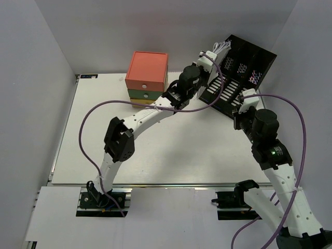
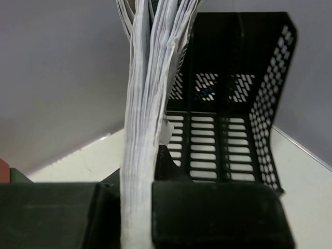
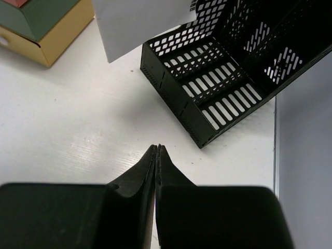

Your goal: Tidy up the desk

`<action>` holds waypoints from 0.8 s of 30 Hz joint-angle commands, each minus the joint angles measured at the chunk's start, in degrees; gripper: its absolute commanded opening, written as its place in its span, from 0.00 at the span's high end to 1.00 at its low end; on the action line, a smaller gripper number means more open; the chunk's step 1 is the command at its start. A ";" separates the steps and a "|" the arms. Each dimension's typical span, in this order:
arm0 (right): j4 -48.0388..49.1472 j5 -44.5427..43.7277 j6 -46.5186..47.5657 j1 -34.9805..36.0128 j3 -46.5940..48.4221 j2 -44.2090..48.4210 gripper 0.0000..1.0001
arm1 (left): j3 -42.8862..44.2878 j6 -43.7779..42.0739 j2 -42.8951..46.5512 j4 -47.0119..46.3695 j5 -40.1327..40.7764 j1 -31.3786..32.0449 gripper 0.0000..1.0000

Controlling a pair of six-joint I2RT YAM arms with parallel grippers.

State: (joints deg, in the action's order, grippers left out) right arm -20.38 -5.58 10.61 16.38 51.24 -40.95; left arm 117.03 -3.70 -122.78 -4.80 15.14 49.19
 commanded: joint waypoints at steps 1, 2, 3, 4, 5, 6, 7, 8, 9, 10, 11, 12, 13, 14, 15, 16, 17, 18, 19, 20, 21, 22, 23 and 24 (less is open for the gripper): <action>7.10 -0.66 -1.38 -1.08 -1.67 -0.10 1.00 | 7.06 -3.06 -1.38 -9.26 3.15 -0.41 1.00; 7.72 -0.39 -1.64 -1.18 -2.11 -0.27 1.00 | 8.29 -3.76 -2.36 -10.14 3.06 -0.41 1.00; 8.16 -0.22 -1.65 -1.18 -3.16 -0.36 1.00 | 9.00 -4.20 -3.24 -11.01 2.71 -0.93 1.00; 9.38 -0.13 -1.65 -1.79 -3.78 -0.88 1.00 | 8.74 -4.64 -4.30 -12.50 2.01 -0.94 1.00; 9.92 -0.04 -1.65 -1.70 -4.30 -1.06 1.00 | 8.48 -4.73 -4.66 -15.21 2.00 -0.94 1.00; 10.53 -0.04 -1.65 -1.88 -5.01 -1.24 1.00 | 8.39 -4.56 -4.92 -16.37 1.65 -0.94 1.00; 11.15 0.05 -1.65 -2.58 -6.23 -1.76 1.00 | 8.30 -4.64 -5.36 -17.25 0.43 -0.94 1.00; 12.11 0.40 -1.65 -2.58 -6.85 -2.03 1.00 | 8.56 -4.64 -6.15 -19.09 0.33 -0.94 1.00; 12.73 0.57 -1.65 -2.84 -7.64 -2.29 1.00 | 9.00 -4.64 -6.76 -19.63 0.07 -0.94 1.00; 13.43 0.31 -1.82 -3.28 -9.13 -2.38 1.00 | 9.96 -4.64 -7.29 -20.25 -0.45 -0.94 1.00; 15.00 0.22 -2.00 -3.37 -9.75 -2.56 1.00 | 10.23 -4.73 -8.25 -20.77 -0.55 -1.46 1.00; 15.54 -0.21 -2.09 -3.55 -10.37 -2.82 1.00 | 10.41 -4.73 -8.70 -21.56 -0.37 -1.46 1.00; 16.24 -0.65 -2.26 -3.98 -11.59 -2.99 1.00 | 10.76 -4.91 -9.14 -22.27 -0.63 -1.46 1.00; 17.12 -0.92 -2.26 -4.08 -12.04 -3.08 1.00 | 11.20 -4.73 -9.84 -22.36 -1.68 -1.46 1.00; 17.22 -1.01 -2.09 -4.16 -12.13 -3.26 1.00 | 11.03 -4.38 -9.76 -22.53 -2.12 -1.46 1.00; 17.39 -1.44 -1.91 -4.60 -12.39 -3.26 1.00 | 10.68 -4.03 -9.76 -23.93 -3.09 -1.46 1.00; 17.57 -1.62 -1.82 -4.60 -12.40 -3.35 1.00 | 10.50 -3.51 -9.67 -24.55 -4.57 -1.46 1.00; 17.83 -1.80 -1.82 -4.87 -12.66 -3.35 1.00 | 11.11 -3.50 -10.63 -24.82 -4.50 -1.46 1.00; 18.01 -1.62 -1.91 -4.96 -12.92 -3.35 1.00 | 11.81 -3.15 -11.07 -25.17 -4.68 -1.46 1.00; 18.18 -1.62 -2.00 -4.96 -13.45 -3.35 1.00 | 12.77 -2.89 -11.77 -25.52 -4.59 -1.46 1.00; 18.36 -1.62 -2.00 -5.39 -13.62 -3.26 1.00 | 12.87 -2.89 -12.74 -26.13 -4.33 -1.46 1.00; 18.36 -1.80 -2.00 -5.74 -13.89 -3.17 1.00 | 12.78 -2.89 -13.09 -27.88 -4.15 -1.99 1.00; 18.36 -1.80 -2.17 -5.92 -14.33 -3.00 1.00 | 12.69 -3.50 -13.45 -28.77 -3.89 -1.99 1.00; 18.36 -1.80 -2.26 -6.27 -14.68 -2.82 1.00 | 12.52 -3.94 -14.41 -30.08 -3.54 -1.99 1.00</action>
State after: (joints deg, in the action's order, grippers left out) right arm -5.78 -6.13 9.17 11.00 37.47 -44.66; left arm 127.24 -7.33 -137.10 -27.05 12.38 47.81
